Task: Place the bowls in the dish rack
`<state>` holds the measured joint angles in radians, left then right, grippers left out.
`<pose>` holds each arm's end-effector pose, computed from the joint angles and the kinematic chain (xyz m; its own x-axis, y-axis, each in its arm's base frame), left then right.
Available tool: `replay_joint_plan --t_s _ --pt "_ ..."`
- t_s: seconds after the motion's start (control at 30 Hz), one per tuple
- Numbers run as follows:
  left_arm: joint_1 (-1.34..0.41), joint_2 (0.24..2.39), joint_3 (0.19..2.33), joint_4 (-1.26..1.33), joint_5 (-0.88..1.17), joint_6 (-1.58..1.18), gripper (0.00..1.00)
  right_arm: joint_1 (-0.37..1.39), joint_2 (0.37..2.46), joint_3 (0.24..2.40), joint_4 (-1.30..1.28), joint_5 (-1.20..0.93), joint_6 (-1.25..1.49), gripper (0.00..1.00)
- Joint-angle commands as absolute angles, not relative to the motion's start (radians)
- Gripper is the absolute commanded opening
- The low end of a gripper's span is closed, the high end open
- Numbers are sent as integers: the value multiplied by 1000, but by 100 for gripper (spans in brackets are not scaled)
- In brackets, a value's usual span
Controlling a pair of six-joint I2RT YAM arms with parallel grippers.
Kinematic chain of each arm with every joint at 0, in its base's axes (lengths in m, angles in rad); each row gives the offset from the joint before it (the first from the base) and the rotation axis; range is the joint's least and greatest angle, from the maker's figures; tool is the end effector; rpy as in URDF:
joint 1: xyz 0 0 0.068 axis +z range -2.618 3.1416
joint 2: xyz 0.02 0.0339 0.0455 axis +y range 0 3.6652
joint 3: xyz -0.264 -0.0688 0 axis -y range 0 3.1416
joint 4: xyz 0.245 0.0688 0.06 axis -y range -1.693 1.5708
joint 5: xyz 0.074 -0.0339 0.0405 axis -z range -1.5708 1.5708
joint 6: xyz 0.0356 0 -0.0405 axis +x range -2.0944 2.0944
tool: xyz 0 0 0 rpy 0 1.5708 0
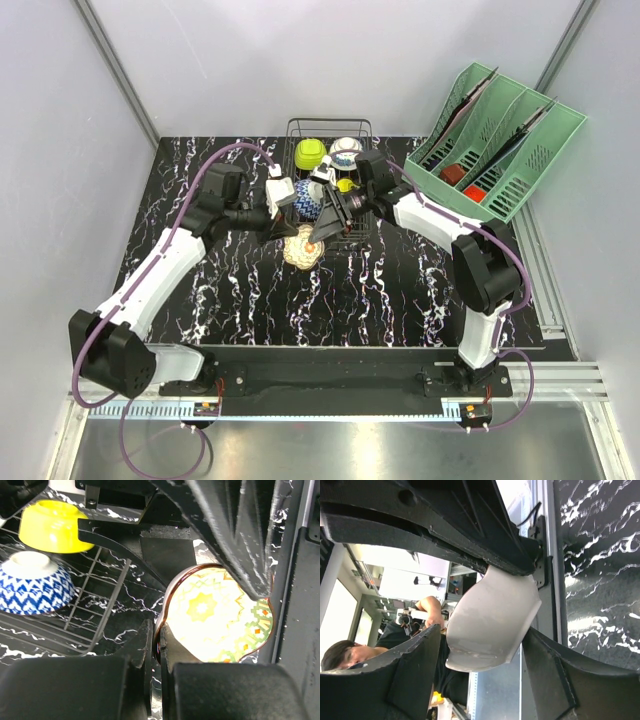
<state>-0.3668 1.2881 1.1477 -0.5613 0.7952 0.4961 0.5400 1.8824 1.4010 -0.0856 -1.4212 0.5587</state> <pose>0.2456 -0.1216 0.3283 -0.1681 0.4216 -0.8911 0.9553 0.2926 -0.0418 0.3359 0.2424 0.2619 -0.8105 -0.3937 -0.4337 -0.4274 -0.1089 0.8975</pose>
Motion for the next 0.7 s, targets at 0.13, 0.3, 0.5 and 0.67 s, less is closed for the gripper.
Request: replay_joint_plan --t_s 0.13,0.3,0.5,0.67 --pt "-371 1255 1124 -489 772 492 0 509 1881 1322 390 -1491 925 69" --pt "-371 1258 1124 -485 770 489 0 509 1876 1318 390 -1483 919 64" --pt "-370 1253 1121 -480 765 486 0 509 1875 1309 393 -1476 917 39" --pt "-371 1256 1120 -471 747 477 22 509 1871 1307 393 -1477 922 1"
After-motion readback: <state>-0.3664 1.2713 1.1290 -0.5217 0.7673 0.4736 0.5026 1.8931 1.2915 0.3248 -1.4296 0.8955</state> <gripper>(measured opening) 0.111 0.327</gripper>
